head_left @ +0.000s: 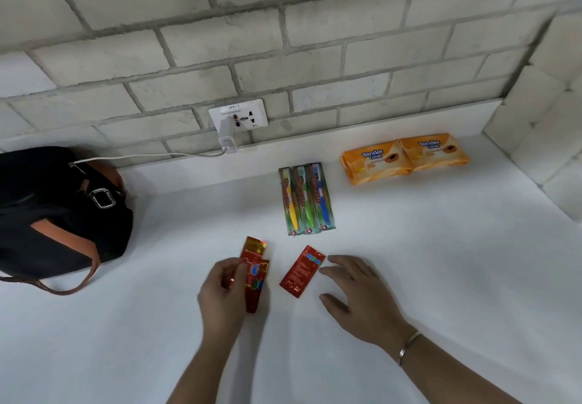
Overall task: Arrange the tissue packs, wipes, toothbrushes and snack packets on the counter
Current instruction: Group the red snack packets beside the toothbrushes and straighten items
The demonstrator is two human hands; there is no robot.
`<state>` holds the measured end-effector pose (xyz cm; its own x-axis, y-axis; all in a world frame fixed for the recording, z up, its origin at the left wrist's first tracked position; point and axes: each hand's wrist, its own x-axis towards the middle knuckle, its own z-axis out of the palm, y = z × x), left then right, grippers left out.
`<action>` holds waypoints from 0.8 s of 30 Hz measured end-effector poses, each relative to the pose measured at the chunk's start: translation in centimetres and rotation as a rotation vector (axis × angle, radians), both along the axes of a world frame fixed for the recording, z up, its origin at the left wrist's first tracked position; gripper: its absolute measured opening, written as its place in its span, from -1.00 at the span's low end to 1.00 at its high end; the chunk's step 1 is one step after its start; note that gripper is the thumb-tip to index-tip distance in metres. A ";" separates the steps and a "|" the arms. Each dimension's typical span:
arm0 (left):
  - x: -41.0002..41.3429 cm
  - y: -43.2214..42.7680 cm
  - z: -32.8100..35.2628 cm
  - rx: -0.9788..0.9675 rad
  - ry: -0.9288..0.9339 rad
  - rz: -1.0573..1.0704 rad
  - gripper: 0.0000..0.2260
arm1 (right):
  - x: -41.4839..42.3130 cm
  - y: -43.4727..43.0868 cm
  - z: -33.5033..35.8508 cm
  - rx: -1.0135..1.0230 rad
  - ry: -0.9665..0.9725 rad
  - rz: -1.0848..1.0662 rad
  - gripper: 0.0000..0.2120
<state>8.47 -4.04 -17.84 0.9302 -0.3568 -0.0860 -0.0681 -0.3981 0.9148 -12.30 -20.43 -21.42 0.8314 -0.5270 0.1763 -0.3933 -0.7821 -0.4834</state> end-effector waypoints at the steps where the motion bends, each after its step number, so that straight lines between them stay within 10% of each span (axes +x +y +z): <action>1: 1.2 -0.1 0.1 0.014 -0.007 0.030 -0.94 | 0.0 0.0 0.2 -0.002 0.031 0.003 -0.53; 15: 5.5 -1.3 -4.0 0.369 -0.577 -0.265 -0.68 | 1.9 1.0 0.6 -0.026 0.192 -0.096 -0.50; 24: 9.2 -4.2 -3.5 0.575 -0.574 -0.356 -0.50 | 4.5 1.8 0.5 -0.119 0.221 -0.164 -0.50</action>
